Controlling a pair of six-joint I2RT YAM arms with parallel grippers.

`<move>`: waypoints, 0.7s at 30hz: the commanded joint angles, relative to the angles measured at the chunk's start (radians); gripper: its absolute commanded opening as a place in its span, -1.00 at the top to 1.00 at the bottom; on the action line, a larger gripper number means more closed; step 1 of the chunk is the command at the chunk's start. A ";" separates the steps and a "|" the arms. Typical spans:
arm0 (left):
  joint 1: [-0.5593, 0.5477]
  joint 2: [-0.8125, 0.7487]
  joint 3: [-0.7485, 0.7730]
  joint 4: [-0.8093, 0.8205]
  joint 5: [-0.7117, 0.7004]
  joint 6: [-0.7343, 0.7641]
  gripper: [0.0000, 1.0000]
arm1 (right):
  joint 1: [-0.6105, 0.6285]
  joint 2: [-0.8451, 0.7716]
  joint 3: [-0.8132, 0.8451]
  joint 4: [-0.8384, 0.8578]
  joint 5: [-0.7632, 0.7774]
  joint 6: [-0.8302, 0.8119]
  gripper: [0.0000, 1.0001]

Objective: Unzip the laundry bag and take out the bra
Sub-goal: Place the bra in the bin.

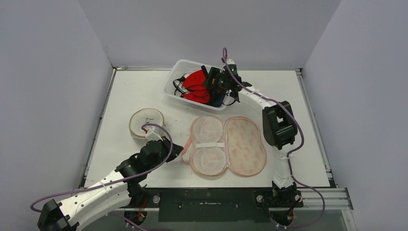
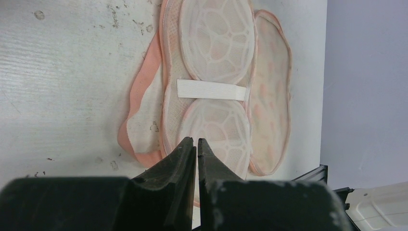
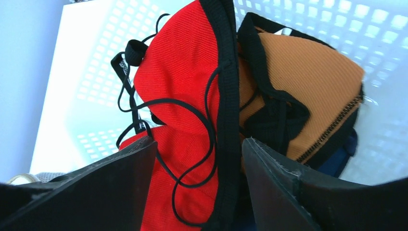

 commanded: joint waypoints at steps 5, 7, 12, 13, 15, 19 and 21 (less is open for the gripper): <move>0.005 0.019 -0.002 0.065 0.013 -0.003 0.89 | 0.077 -0.255 -0.138 -0.009 0.217 -0.093 -0.37; 0.005 0.026 0.001 0.073 0.017 -0.002 0.89 | 0.083 -0.269 -0.167 0.062 0.156 -0.097 -0.17; 0.005 0.062 0.018 0.089 0.047 0.004 0.88 | 0.089 -0.191 -0.090 0.063 0.000 -0.064 0.29; 0.005 0.070 0.023 0.089 0.054 0.007 0.88 | 0.089 -0.176 -0.081 0.062 -0.008 -0.057 0.30; 0.004 0.085 0.031 0.088 0.066 0.012 0.88 | 0.087 -0.142 -0.071 0.062 -0.006 -0.052 0.30; 0.002 0.097 0.033 0.089 0.076 0.014 0.88 | 0.067 -0.081 -0.069 0.067 -0.009 -0.039 0.29; 0.002 0.102 0.037 0.086 0.075 0.018 0.88 | 0.065 -0.059 -0.070 0.067 -0.004 -0.041 0.29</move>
